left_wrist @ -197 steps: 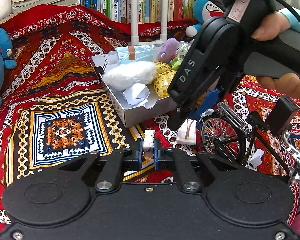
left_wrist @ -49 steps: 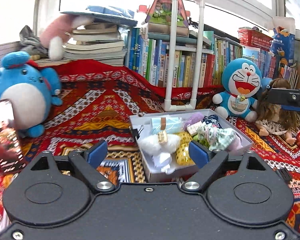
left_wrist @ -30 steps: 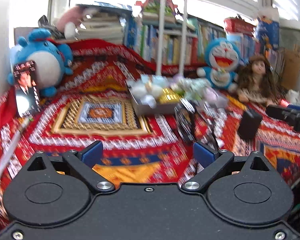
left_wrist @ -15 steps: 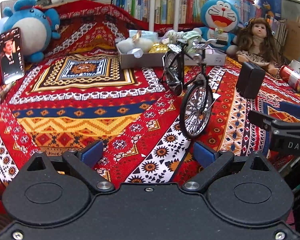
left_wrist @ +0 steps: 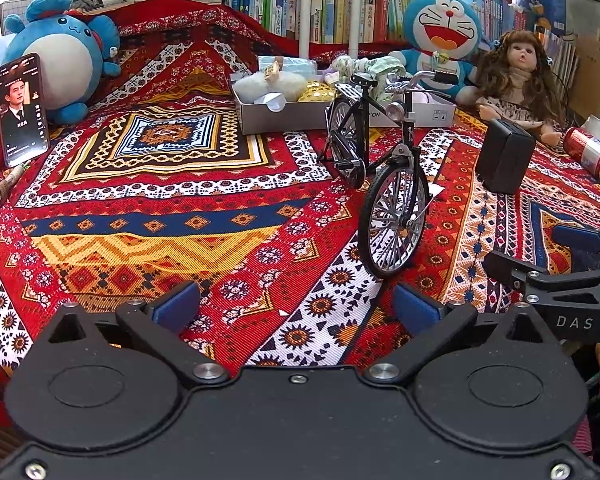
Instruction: Organize soft objects
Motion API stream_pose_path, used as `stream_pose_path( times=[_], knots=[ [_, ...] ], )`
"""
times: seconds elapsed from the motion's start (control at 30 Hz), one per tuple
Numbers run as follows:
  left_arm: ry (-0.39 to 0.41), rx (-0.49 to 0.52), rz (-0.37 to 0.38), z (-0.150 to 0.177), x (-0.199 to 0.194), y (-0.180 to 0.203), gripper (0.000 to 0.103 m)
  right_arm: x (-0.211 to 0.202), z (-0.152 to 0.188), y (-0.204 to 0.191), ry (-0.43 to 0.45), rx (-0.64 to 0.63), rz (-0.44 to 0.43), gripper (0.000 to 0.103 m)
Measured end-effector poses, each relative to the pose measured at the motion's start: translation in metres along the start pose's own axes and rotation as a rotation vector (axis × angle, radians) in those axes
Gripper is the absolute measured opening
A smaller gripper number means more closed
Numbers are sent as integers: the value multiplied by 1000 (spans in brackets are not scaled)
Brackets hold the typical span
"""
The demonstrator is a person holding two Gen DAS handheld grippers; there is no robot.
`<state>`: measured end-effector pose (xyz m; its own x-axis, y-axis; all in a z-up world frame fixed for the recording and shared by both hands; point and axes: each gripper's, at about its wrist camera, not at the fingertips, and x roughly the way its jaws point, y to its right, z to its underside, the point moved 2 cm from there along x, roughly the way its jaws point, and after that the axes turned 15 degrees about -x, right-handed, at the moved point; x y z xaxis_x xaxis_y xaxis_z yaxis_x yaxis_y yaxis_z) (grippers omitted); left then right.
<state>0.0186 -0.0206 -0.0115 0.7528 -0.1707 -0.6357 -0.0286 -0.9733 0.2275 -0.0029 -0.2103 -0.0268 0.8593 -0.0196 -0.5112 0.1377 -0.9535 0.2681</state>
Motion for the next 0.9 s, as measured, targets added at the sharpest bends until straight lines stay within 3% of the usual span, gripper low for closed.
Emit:
stream_pose_path(
  times=[0.9],
  knots=[
    [-5,10,-15,-1,3,1,103,4,-2,1,-17,9,-10,103]
  ],
)
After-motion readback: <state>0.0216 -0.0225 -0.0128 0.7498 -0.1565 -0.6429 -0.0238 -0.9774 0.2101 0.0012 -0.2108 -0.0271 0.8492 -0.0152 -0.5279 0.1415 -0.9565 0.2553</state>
